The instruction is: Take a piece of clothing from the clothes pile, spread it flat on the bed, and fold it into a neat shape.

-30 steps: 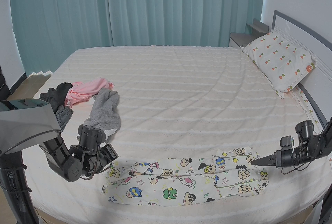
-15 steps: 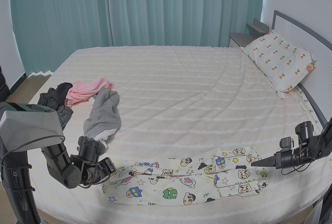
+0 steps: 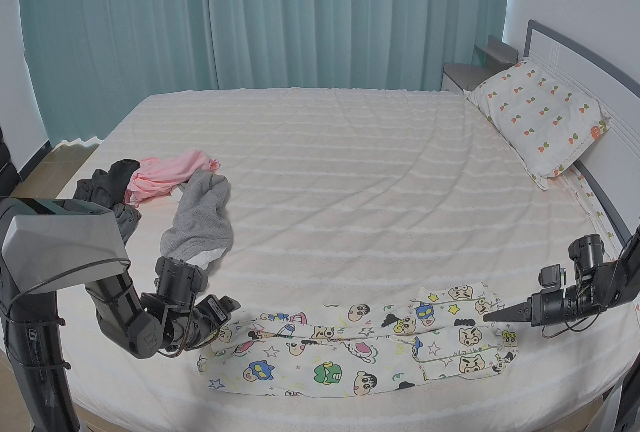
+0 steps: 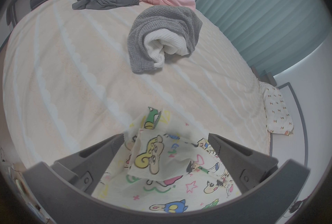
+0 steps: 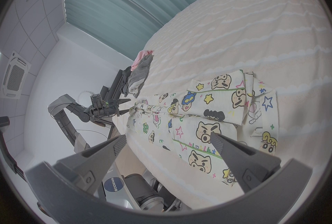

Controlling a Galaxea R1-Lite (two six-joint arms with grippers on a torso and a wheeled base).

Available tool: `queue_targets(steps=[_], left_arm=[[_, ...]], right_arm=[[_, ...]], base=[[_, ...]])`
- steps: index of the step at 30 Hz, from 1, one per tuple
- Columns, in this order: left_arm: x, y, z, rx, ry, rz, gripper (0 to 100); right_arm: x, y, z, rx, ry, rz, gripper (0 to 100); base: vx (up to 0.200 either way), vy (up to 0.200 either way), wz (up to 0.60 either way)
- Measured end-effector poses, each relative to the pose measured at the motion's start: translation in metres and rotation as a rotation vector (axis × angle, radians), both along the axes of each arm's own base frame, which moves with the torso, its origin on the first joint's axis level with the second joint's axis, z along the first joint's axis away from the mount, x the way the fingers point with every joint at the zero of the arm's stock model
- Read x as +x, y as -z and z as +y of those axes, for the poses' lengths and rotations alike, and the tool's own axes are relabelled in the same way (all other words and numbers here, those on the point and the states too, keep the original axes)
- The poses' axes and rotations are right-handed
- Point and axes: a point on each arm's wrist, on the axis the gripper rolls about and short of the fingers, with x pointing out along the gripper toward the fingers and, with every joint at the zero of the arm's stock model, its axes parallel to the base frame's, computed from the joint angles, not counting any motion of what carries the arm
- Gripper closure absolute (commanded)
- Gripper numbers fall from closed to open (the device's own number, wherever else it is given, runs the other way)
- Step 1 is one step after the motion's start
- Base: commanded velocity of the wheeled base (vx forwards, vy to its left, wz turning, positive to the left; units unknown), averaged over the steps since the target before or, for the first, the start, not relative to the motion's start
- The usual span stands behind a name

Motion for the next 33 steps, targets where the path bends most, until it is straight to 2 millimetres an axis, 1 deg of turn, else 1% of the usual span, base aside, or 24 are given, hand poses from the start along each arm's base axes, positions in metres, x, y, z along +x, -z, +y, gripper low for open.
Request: queue_targets(steps=[16,17,28,33], left_arm=[[0.0,0.011,-0.012,0.035,0.02,-0.004,0],[0.0,0.012,-0.013,0.042,0.017,-0.009,100],[0.003,0.019,-0.016,0.109,-0.032,-0.024,100],[0.003,0.018,-0.016,0.172,-0.1,-0.084,100]], right_arm=[[0.0,0.0,0.0,0.0,0.001,-0.001,0],[0.0,0.0,0.0,0.0,0.001,0.0,0],[0.001,0.001,0.0,0.001,0.001,0.003,0],[0.001,0.002,0.0,0.001,0.001,0.004,0]], base=[[0.0,0.0,0.0],[0.0,0.0,0.0],[0.0,0.0,0.0],[0.0,0.0,0.0]])
